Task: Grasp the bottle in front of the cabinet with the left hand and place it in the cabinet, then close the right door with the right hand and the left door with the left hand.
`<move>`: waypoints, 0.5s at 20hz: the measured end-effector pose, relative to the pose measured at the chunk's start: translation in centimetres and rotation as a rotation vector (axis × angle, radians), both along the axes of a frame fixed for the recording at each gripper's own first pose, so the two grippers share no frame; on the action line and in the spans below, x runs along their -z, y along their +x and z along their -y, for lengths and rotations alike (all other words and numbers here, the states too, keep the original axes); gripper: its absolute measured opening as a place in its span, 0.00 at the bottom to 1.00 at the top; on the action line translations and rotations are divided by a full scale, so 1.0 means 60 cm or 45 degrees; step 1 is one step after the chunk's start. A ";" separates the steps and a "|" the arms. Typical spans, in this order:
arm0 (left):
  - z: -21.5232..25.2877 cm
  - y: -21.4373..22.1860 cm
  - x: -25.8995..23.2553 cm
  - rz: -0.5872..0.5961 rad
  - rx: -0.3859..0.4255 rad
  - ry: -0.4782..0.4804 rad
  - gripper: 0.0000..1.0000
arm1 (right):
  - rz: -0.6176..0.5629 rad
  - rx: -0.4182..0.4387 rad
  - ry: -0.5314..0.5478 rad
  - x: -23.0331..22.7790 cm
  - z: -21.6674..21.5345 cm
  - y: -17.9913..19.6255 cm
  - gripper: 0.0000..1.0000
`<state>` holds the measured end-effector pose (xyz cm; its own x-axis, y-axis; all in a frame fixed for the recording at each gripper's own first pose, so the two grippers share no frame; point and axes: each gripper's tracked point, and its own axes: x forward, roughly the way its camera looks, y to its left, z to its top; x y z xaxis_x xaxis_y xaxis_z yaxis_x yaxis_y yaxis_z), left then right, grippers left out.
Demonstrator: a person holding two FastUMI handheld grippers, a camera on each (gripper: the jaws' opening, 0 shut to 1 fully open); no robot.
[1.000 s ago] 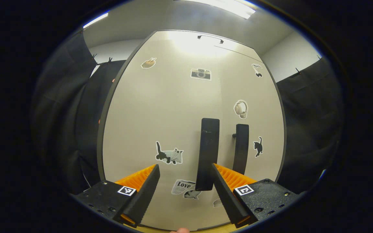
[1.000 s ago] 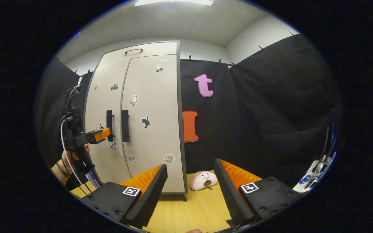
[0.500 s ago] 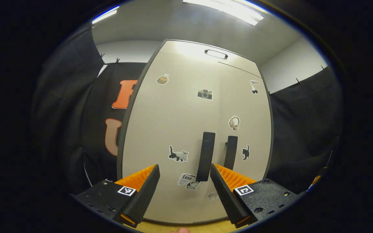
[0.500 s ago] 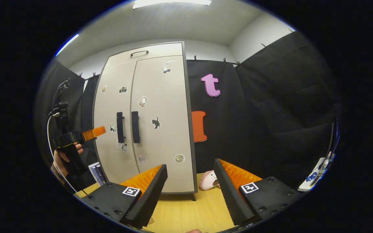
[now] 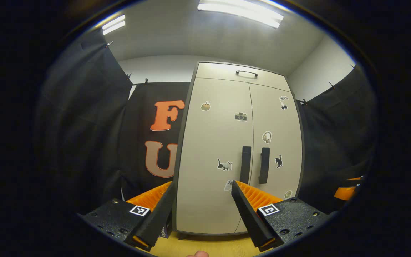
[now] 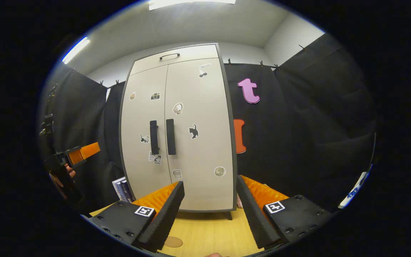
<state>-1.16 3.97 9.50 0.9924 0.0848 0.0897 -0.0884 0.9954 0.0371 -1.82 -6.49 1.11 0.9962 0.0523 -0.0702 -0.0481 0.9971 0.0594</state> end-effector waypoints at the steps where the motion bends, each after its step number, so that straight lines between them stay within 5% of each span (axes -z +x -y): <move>1: -0.004 -0.014 0.006 -0.014 -0.013 0.007 0.95 | -0.004 -0.022 0.003 0.002 -0.008 -0.002 0.97; 10: -0.040 -0.121 0.043 -0.031 -0.100 0.016 0.95 | 0.068 -0.066 -0.040 -0.009 -0.034 -0.020 0.97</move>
